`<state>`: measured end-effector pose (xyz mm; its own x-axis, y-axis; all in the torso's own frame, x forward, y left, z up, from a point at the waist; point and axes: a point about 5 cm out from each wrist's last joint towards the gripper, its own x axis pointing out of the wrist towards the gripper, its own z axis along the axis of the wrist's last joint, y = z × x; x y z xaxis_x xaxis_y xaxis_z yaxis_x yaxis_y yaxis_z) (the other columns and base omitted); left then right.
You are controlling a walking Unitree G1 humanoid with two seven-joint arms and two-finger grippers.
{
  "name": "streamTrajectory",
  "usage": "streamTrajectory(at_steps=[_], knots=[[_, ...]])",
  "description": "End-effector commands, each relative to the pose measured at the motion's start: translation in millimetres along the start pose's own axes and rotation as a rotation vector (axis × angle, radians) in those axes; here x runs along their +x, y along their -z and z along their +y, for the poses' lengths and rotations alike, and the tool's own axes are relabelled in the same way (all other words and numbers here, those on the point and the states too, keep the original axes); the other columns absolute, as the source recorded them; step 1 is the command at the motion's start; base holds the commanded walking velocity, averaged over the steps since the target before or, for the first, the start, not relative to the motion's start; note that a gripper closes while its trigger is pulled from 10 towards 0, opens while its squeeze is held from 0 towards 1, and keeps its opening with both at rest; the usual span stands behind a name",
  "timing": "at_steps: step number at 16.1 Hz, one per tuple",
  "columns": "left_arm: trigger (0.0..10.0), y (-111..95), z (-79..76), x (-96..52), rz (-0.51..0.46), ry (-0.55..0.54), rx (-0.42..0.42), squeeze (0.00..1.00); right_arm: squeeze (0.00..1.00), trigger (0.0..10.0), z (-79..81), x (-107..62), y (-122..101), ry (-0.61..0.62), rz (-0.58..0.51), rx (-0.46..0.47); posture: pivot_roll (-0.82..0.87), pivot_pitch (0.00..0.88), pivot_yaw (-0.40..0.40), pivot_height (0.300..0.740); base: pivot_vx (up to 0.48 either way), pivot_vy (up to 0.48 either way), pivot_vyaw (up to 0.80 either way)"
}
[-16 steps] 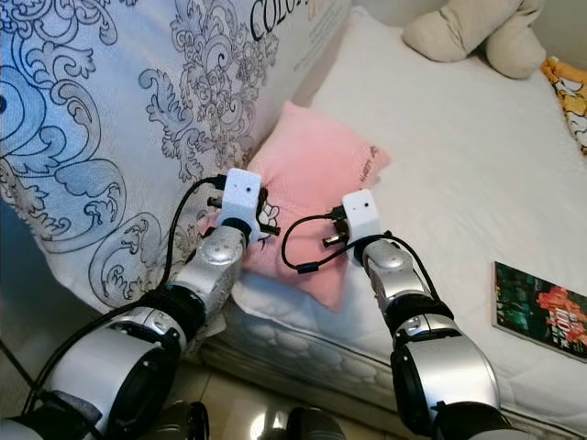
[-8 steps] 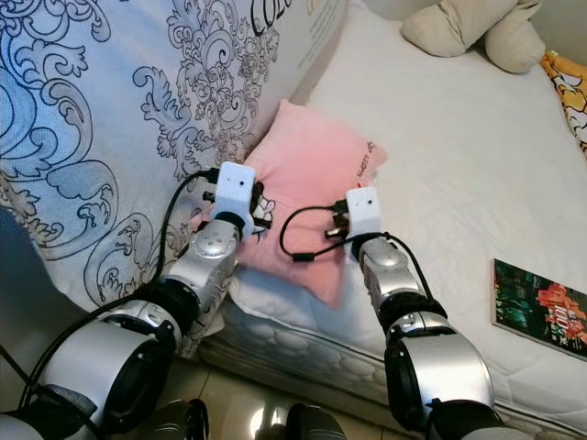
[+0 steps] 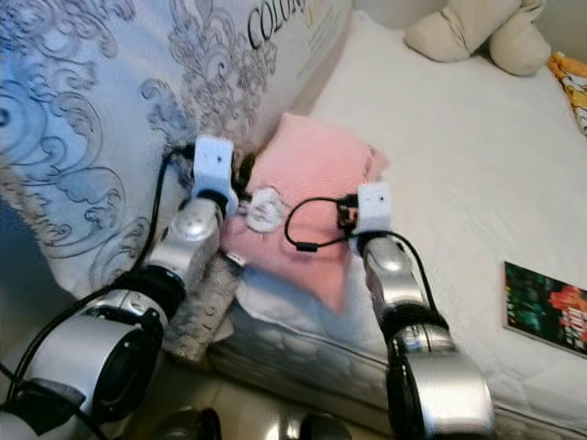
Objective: Clean up the room
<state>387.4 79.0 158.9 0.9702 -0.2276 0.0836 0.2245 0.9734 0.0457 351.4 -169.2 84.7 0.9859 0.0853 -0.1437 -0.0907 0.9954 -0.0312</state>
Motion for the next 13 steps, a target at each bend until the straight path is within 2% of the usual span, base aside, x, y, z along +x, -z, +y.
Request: streamTrajectory(at_steps=[1, 4, 6, 7, 8, 9, 10, 11, 13], knots=[[10.0, 2, 8.7, -5.3, -0.018, 0.026, -0.007, 1.00, 1.00, 10.0, -6.9, -12.6, 2, 0.046, -0.032, 0.029, -0.07, 0.000, -0.017, 0.740, 0.000, 0.000, 0.00], [10.0, 14, 14.6, -18.7, -0.004, 0.058, -0.012, 1.00, 1.00, 10.0, -11.4, -39.4, -5, 0.094, -0.128, -0.019, -0.08, 0.000, 0.002, 0.740, 0.000, 0.000, 0.00], [10.0, 18, 13.2, -33.7, -0.026, 0.099, 0.025, 1.00, 1.00, 10.0, -16.9, -62.9, -10, 0.165, -0.185, -0.041, -0.09, 0.000, 0.008, 0.740, 0.000, 0.000, 0.00], [10.0, 20, 14.8, -44.7, -0.043, 0.116, 0.045, 1.00, 1.00, 10.0, -17.0, -78.1, -9, 0.190, -0.216, -0.086, -0.09, 0.000, 0.002, 0.740, 0.000, 0.000, 0.00], [10.0, 30, 21.3, -70.5, -0.058, 0.118, 0.059, 1.00, 1.00, 10.0, -18.1, -105.5, -4, 0.229, -0.264, -0.164, -0.08, 0.000, -0.005, 0.740, 0.000, 0.000, 0.00], [10.0, 36, 27.4, -88.0, -0.058, 0.096, 0.058, 1.00, 1.00, 10.0, -19.6, -120.4, -3, 0.239, -0.290, -0.207, -0.07, 0.000, -0.014, 0.740, 0.000, 0.000, 0.00], [10.0, 38, 33.5, -103.5, -0.063, 0.069, 0.050, 1.00, 1.00, 10.0, -23.1, -129.7, 0, 0.248, -0.290, -0.189, -0.07, 0.000, -0.021, 0.740, 0.000, 0.000, 0.00], [10.0, 39, 36.4, -112.1, -0.071, 0.041, 0.071, 1.00, 1.00, 10.0, -26.3, -134.1, 5, 0.249, -0.262, -0.170, -0.06, 0.000, -0.032, 0.740, 0.000, 0.000, 0.00], [10.0, 42, 37.3, -119.2, -0.050, 0.021, 0.081, 1.00, 1.00, 10.0, -29.6, -135.9, 13, 0.258, -0.214, -0.117, -0.05, 0.000, -0.040, 0.740, 0.000, 0.000, 0.00]])
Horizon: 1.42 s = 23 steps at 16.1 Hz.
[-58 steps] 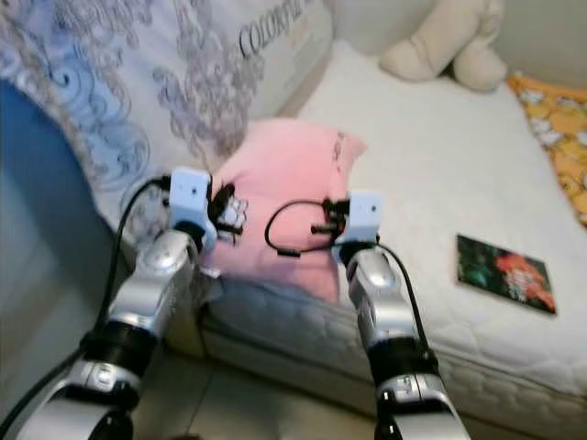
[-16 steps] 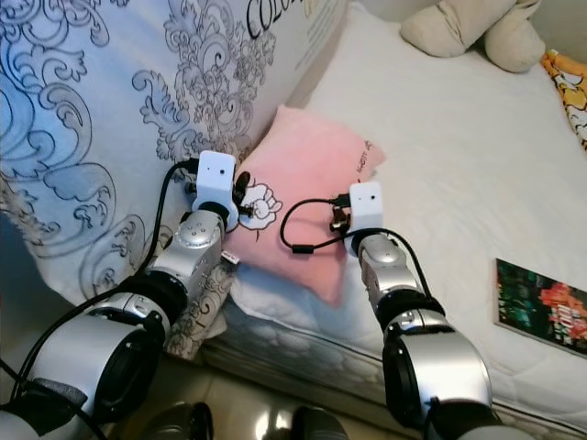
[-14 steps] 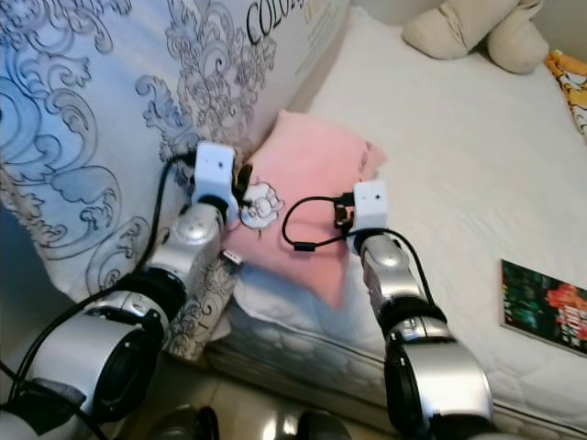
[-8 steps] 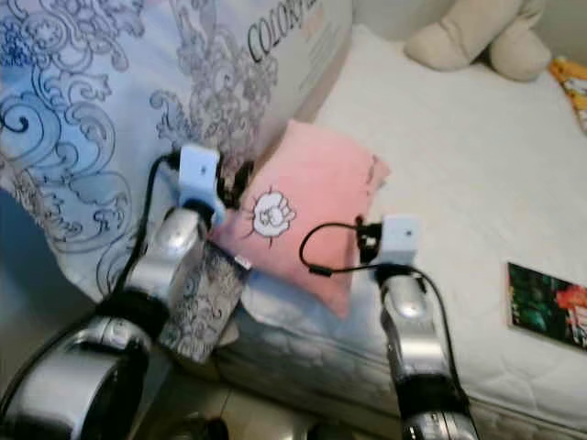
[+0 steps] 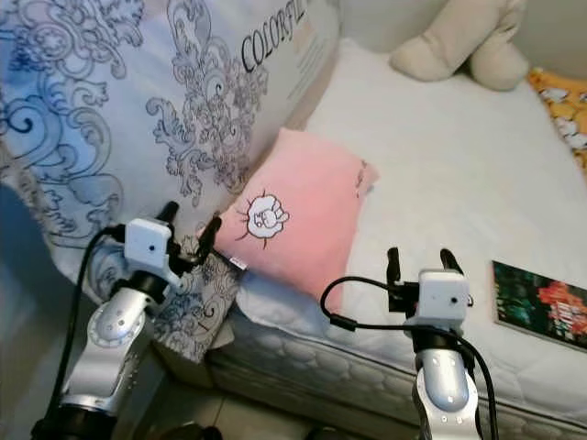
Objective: Clean up the room
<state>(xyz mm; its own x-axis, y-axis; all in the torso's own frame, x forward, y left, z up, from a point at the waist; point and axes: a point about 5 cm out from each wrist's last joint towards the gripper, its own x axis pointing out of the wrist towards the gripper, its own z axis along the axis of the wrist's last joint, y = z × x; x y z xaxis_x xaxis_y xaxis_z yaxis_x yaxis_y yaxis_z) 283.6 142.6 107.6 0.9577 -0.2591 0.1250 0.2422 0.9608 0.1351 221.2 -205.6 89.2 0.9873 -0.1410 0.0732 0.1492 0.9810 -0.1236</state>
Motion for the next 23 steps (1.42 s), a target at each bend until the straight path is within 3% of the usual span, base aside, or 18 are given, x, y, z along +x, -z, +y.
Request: streamTrajectory(at_steps=[1, 3, 4, 6, 8, 16, 23], knots=[[10.0, 2, 0.9, -0.2, 0.031, -0.020, 0.031, 0.00, 1.00, 10.0, -3.4, 6.5, 6, 0.029, 0.073, 0.105, -0.03, 0.000, -0.056, 0.740, 0.000, 0.000, 0.00], [10.0, 6, 0.9, 2.9, 0.066, -0.026, -0.032, 0.00, 1.00, 10.0, 3.9, 15.4, 9, -0.001, 0.107, 0.156, -0.03, 0.000, -0.054, 0.740, 0.000, -0.227, 0.00], [10.0, 9, 1.3, 6.3, 0.088, -0.042, -0.060, 0.00, 0.00, 10.0, 6.0, 23.5, 9, 0.003, 0.103, 0.174, -0.03, 0.000, -0.046, 0.740, 0.000, -0.480, 0.00], [10.0, 11, 0.9, 13.3, 0.099, -0.047, -0.077, 0.00, 0.00, 10.0, 5.3, 35.5, 7, 0.043, 0.094, 0.199, -0.04, 0.000, -0.033, 0.740, 0.000, -0.480, 0.00], [10.0, 7, -1.2, 18.3, 0.099, -0.034, -0.074, 0.00, 0.00, 10.0, -0.1, 37.3, 8, 0.087, 0.109, 0.239, -0.06, 0.000, -0.019, 0.740, 0.000, -0.476, 0.00], [10.0, -3, -11.8, 41.4, 0.069, 0.055, -0.078, 0.00, 0.00, 10.0, 2.4, 42.2, 3, 0.084, 0.077, 0.128, -0.11, 0.000, 0.025, 0.740, 0.000, -0.460, -0.08], [10.0, -3, -11.0, 44.7, 0.072, 0.078, -0.067, 0.00, 0.00, 10.0, 9.8, 45.6, 2, 0.046, 0.074, 0.108, -0.10, 0.000, 0.025, 0.740, 0.000, -0.443, 0.00]])
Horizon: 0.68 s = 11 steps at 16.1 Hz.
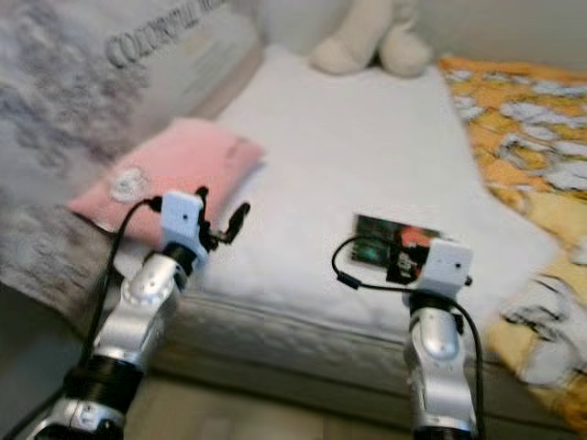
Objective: Clean up the room
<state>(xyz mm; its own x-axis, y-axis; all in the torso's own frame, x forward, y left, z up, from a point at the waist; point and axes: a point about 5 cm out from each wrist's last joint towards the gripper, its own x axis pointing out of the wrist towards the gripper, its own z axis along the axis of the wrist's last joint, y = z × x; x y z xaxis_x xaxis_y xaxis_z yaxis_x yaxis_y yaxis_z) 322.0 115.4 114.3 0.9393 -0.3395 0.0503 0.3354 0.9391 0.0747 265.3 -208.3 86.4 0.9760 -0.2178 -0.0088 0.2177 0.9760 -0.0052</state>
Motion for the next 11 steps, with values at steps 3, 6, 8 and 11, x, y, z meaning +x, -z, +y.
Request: streamTrajectory(at_steps=[3, 6, 8, 11], knots=[[10.0, 1.3, 7.4, 0.7, 0.014, -0.024, -0.006, 0.00, 0.00, 10.0, 7.8, 2.1, -3.6, -0.042, -0.015, -0.016, -0.09, 0.000, 0.019, 0.740, 0.260, -0.399, 0.00], [10.0, 0.4, 8.5, 2.8, 0.015, -0.039, -0.018, 0.00, 0.00, 10.0, 11.3, 2.5, -3.2, -0.063, -0.013, -0.024, -0.09, 0.000, 0.017, 0.740, 0.327, -0.348, 0.00], [10.0, -0.2, 7.5, 3.3, 0.009, -0.044, -0.016, 0.00, 0.00, 10.0, 11.7, 2.9, -3.4, -0.069, -0.013, -0.028, -0.09, 0.000, 0.017, 0.740, 0.165, -0.172, 0.00], [10.0, 2.7, 6.8, 6.5, 0.029, -0.044, -0.011, 0.00, 0.00, 10.0, 11.1, 3.6, -3.9, -0.074, -0.014, -0.035, -0.09, 0.000, 0.011, 0.740, 0.000, 0.000, 0.00]])
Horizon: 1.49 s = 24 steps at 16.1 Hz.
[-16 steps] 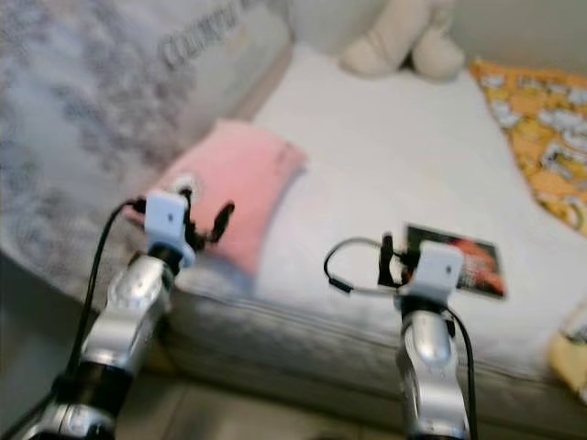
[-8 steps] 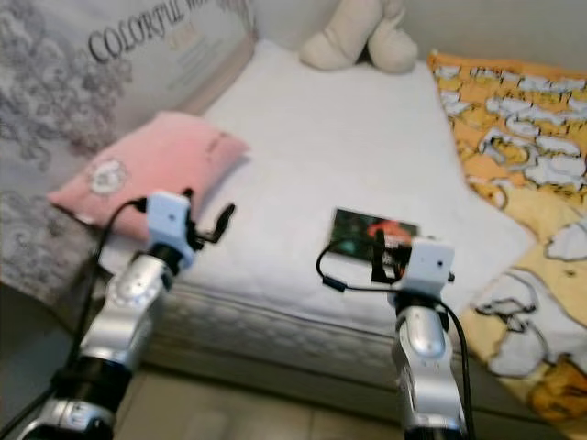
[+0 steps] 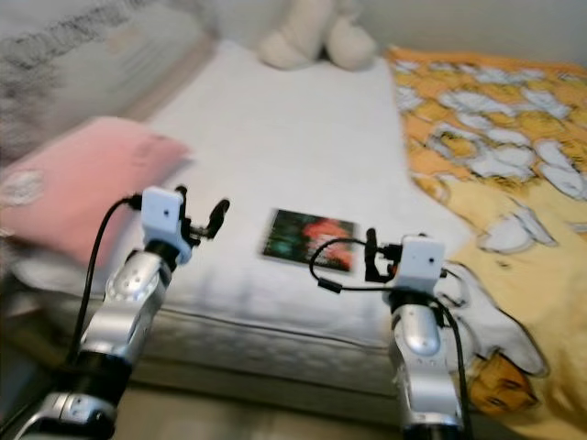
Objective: Clean up the room
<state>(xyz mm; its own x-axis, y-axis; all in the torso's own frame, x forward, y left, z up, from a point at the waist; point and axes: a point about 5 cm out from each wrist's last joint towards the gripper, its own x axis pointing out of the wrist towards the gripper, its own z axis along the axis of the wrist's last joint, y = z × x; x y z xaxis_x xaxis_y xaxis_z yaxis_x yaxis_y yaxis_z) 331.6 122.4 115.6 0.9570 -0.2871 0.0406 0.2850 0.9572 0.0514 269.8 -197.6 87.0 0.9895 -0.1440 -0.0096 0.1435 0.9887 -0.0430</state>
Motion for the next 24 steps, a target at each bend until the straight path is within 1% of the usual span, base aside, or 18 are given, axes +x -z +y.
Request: streamTrajectory(at_steps=[1, 2, 3, 5, 6, 9, 14, 16, 18, 20, 21, 23, 24], knots=[[10.0, 4, -5.6, 5.6, 0.034, 0.023, 0.004, 0.00, 0.00, 10.0, -0.7, 2.5, -4, -0.002, -0.014, 0.001, -0.09, 0.000, 0.007, 0.740, 0.000, 0.000, 0.00], [10.0, 1, -7.8, 16.6, 0.043, 0.020, -0.015, 0.00, 0.00, 10.0, 1.2, 4.4, -5, -0.013, -0.014, -0.005, -0.09, 0.000, -0.002, 0.740, 0.000, 0.000, 0.00], [10.0, -5, -7.7, 23.3, 0.032, 0.008, -0.030, 0.00, 0.00, 10.0, 3.2, 5.6, -5, -0.025, -0.018, -0.013, -0.10, 0.000, -0.004, 0.740, 0.000, 0.000, 0.00], [10.0, -14, -8.6, 31.2, 0.009, 0.016, -0.032, 0.00, 0.00, 10.0, 5.2, 8.4, -7, -0.043, -0.014, -0.029, -0.10, 0.000, -0.007, 0.740, 0.000, 0.000, 0.00], [10.0, -15, -11.1, 33.9, 0.009, 0.025, -0.025, 0.00, 0.00, 10.0, 4.9, 9.5, -7, -0.049, -0.004, -0.037, -0.11, 0.000, -0.005, 0.740, 0.000, 0.000, -0.76], [10.0, -13, -12.1, 38.7, 0.026, 0.017, -0.023, 0.00, 0.00, 10.0, 3.0, 7.9, -6, -0.051, -0.003, -0.041, -0.12, 0.000, -0.003, 0.740, 0.000, 0.388, -0.75], [10.0, -16, -12.8, 42.7, 0.020, 0.022, -0.031, 0.00, 0.00, 10.0, 2.1, 4.8, -4, -0.047, 0.001, -0.042, -0.13, 0.000, 0.004, 0.740, 0.096, 0.418, -0.74], [10.0, -16, -12.9, 45.4, 0.027, 0.027, -0.026, 0.00, 0.00, 10.0, 1.9, 4.1, -4, -0.050, -0.001, -0.038, -0.13, 0.000, 0.003, 0.740, 0.137, 0.407, 0.00], [10.0, -17, -18.3, 48.7, 0.045, 0.066, 0.004, 0.00, 0.00, 10.0, 4.6, 3.6, -4, -0.063, -0.004, -0.041, -0.13, 0.000, 0.000, 0.740, 0.339, 0.334, 0.00], [10.0, -19, -23.1, 51.3, 0.036, 0.083, 0.020, 0.00, 0.00, 10.0, 5.3, 4.7, -5, -0.073, -0.003, -0.045, -0.13, 0.000, 0.000, 0.740, 0.373, 0.000, 0.00], [10.0, -19, -23.5, 51.6, 0.036, 0.085, 0.020, 0.00, 0.00, 10.0, 5.4, 5.1, -4, -0.074, -0.003, -0.046, -0.12, 0.000, 0.001, 0.740, 0.000, 0.000, 0.00], [10.0, -18, -22.9, 51.8, 0.039, 0.077, 0.014, 0.00, 0.00, 10.0, 6.0, 7.3, -4, -0.075, -0.005, -0.052, -0.12, 0.000, 0.002, 0.740, 0.000, 0.000, 0.00], [10.0, -24, -18.1, 51.8, -0.009, 0.037, 0.005, 0.00, 0.00, 10.0, 7.2, 8.2, -3, -0.079, 0.006, -0.053, -0.12, 0.000, 0.002, 0.740, 0.000, 0.000, 0.00]])
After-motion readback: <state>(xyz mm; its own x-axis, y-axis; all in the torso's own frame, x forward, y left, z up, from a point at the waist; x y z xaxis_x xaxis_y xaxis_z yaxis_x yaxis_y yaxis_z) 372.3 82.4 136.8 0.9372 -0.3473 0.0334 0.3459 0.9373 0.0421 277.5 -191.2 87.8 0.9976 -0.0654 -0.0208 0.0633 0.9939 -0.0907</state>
